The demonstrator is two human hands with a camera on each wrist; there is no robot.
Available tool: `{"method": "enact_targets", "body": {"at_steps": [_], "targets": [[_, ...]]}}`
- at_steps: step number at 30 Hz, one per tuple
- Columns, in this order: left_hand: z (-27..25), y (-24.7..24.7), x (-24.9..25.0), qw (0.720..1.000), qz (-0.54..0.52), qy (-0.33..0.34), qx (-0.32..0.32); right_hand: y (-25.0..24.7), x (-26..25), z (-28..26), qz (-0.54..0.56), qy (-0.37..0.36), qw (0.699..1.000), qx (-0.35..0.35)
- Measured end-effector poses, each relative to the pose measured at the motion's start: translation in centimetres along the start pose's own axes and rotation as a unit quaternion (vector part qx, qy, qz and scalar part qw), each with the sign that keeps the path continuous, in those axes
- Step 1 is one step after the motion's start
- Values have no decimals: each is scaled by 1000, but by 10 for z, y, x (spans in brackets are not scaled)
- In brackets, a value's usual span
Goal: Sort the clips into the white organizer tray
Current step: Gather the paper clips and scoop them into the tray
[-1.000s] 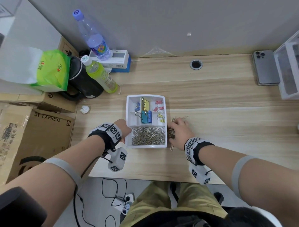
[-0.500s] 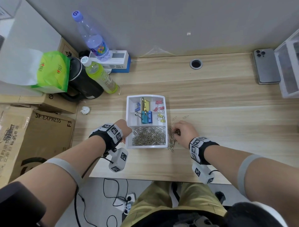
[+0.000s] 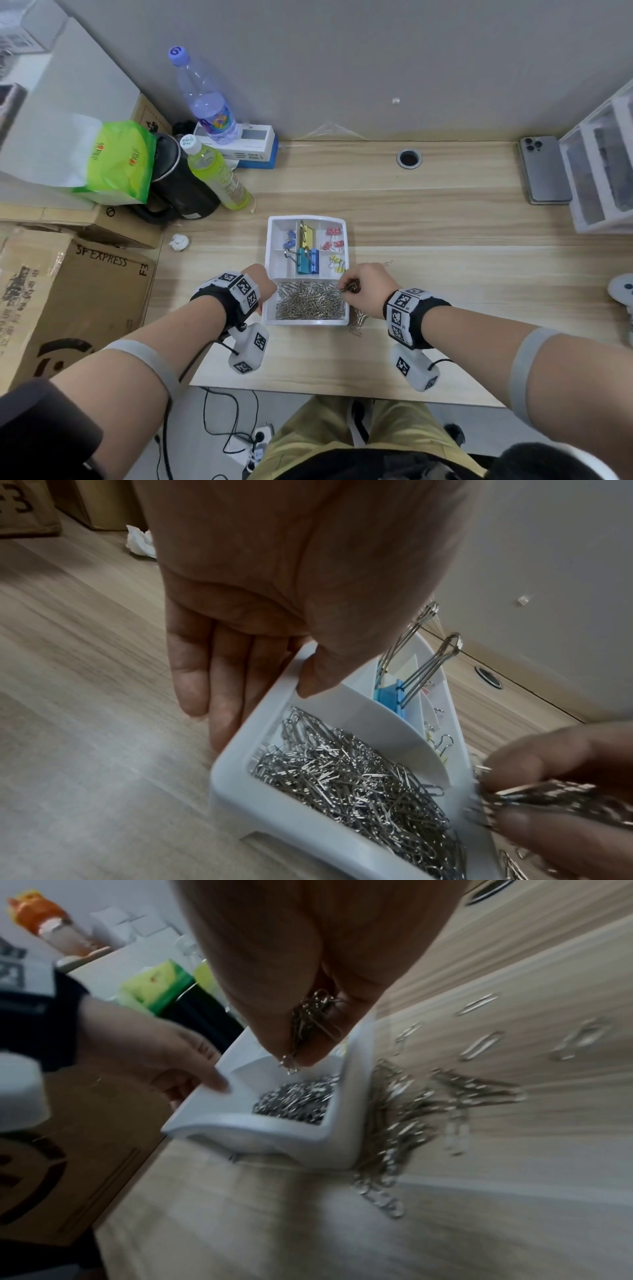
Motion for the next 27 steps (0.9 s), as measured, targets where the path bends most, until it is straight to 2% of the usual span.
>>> {"method": "enact_targets", "body": {"at_steps": [5, 10, 14, 17, 20, 23, 27], "targets": [[-2, 0, 0, 999, 35, -2, -14, 31, -31, 7, -27, -39, 998, -28], [-7, -2, -1, 1000, 16, -14, -16, 54, -36, 6, -46, -54, 995, -64], [-7, -2, -1, 1000, -5, -10, -19, 38, -31, 2, -63, -81, 995, -21], [-7, 0, -1, 999, -13, -18, -35, 9, -14, 2, -79, -58, 995, 33], [-7, 0, 0, 999, -3, -22, -37, -23, 20, 5, -121, 8, 990, 76], [-5, 1, 0, 998, 16, -38, -46, -36, 52, 9, -181, 78, 979, 46], [-6, -1, 0, 998, 17, -46, -33, -28, 54, 14, -222, 63, 973, 8]]}}
Point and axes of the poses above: each hand's wrist, its own z-axis towards the middle knuckle, its own y-axis out of the palm, x = y × z, the point moved 8 cm from there along z, towards the middle knuckle, and after that the axes turned 1 degree about -z, right-handed, at the moved point
